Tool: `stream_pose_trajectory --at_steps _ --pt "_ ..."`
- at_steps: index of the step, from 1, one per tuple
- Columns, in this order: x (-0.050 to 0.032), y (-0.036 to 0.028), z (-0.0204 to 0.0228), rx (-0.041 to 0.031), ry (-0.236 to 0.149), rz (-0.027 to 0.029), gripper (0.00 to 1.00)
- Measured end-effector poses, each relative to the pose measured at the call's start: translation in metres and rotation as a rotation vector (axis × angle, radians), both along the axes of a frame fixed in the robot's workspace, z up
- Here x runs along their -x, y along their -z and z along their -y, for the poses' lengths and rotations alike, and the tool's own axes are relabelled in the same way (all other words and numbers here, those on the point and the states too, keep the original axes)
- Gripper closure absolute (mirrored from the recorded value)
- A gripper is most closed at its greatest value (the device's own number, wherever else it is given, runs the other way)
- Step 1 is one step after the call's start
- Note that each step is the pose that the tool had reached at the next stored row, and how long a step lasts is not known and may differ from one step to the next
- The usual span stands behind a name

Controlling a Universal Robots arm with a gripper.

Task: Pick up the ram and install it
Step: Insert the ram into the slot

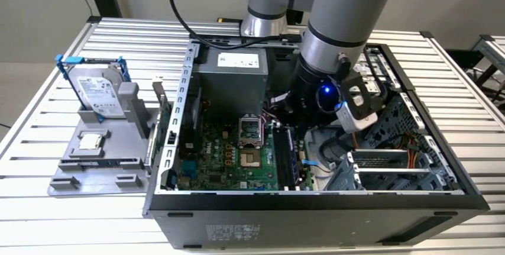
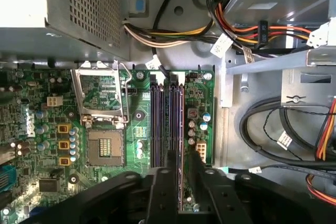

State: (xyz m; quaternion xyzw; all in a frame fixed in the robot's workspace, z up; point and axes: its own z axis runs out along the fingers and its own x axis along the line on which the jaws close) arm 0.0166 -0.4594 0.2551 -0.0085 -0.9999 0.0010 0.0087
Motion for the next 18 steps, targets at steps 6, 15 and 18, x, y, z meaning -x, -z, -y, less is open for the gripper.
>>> stream_pose_trajectory --at_steps 6,15,18 --pt "0.0006 0.0000 0.0000 0.0000 -0.001 0.0000 1.00" --pt "0.0007 0.0000 0.0000 0.0000 -0.001 0.0000 1.00" --pt "0.0007 0.0000 0.0000 0.0012 -0.011 0.0000 1.00"
